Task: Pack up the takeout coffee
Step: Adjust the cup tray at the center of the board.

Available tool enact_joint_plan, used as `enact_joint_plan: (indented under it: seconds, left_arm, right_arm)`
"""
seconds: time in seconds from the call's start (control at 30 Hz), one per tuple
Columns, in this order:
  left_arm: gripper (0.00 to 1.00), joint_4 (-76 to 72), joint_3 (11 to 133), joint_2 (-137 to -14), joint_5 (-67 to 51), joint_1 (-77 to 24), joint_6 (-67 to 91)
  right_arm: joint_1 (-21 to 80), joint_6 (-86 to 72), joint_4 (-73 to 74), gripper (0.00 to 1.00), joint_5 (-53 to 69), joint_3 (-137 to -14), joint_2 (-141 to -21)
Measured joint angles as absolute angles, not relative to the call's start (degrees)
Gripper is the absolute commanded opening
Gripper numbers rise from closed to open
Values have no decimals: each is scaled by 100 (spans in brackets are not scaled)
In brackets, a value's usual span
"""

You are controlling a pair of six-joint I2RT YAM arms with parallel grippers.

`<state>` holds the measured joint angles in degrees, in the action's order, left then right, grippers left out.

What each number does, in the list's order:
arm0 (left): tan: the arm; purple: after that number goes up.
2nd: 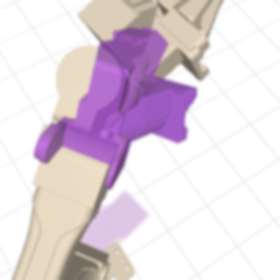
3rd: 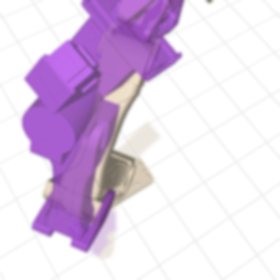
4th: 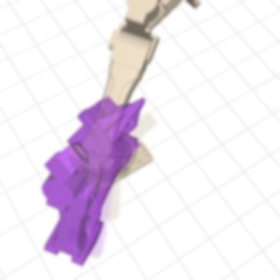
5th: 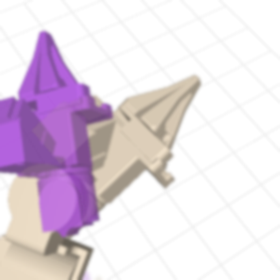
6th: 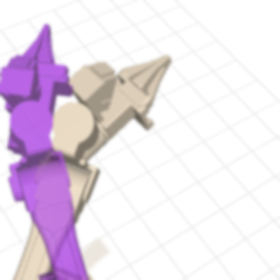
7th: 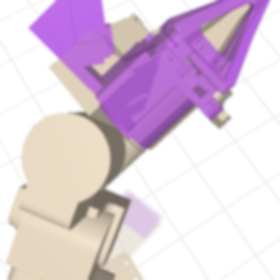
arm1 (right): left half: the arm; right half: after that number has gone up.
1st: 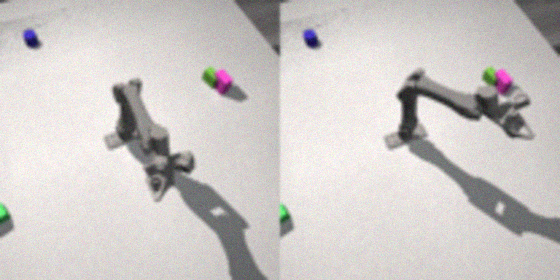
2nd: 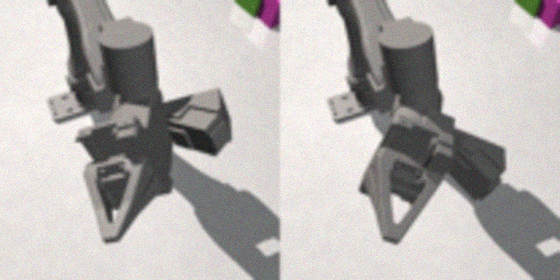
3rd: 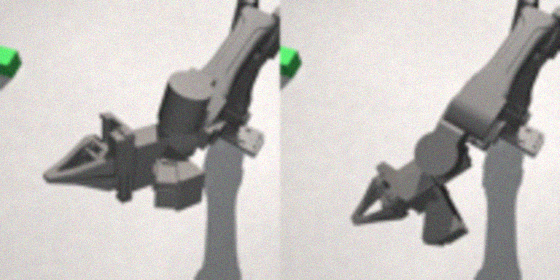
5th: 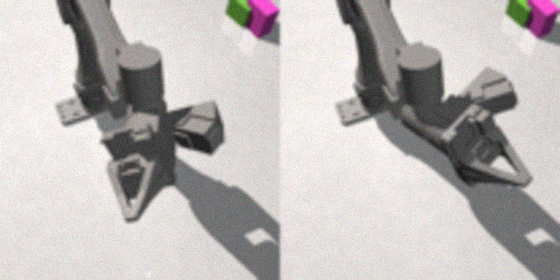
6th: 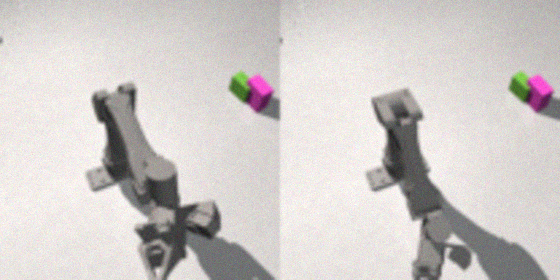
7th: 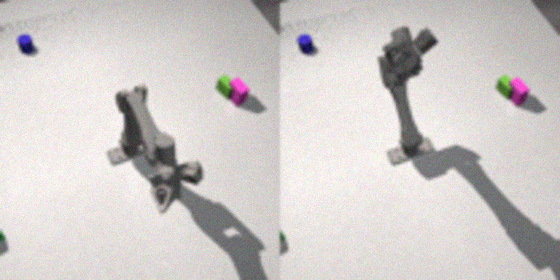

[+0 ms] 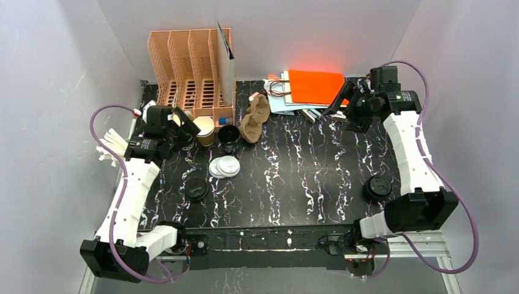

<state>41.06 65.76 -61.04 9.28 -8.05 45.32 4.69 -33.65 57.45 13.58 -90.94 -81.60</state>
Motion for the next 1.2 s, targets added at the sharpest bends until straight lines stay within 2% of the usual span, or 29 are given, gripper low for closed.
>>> enact_joint_plan:
  seconds: [0.2,0.47,0.63,0.87,1.1,1.2]
  left_arm:
    - [96,4108,6587,-6379,779,-845,4370]
    - [79,3863,6890,-7067,390,-1243,4007]
    - [70,3730,7769,-7909,768,-2132,3675]
    - [50,3610,8969,-9063,1522,-3109,3033]
    - [32,3653,9819,-10344,2307,-3776,2340]
    - [28,3701,10055,-10844,2523,-3927,2143]
  right_arm:
    - [469,-3367,5739,98,1341,-8969,-8132]
    - [473,-3428,5728,98,1297,-8825,-7883]
    - [473,-3474,5686,98,1297,-8823,-7712]
    - [473,-3529,5664,98,1313,-8781,-7618]
    - [475,-3538,5671,98,1406,-8847,-7618]
    - [475,-3538,5660,98,1446,-8906,-7609]
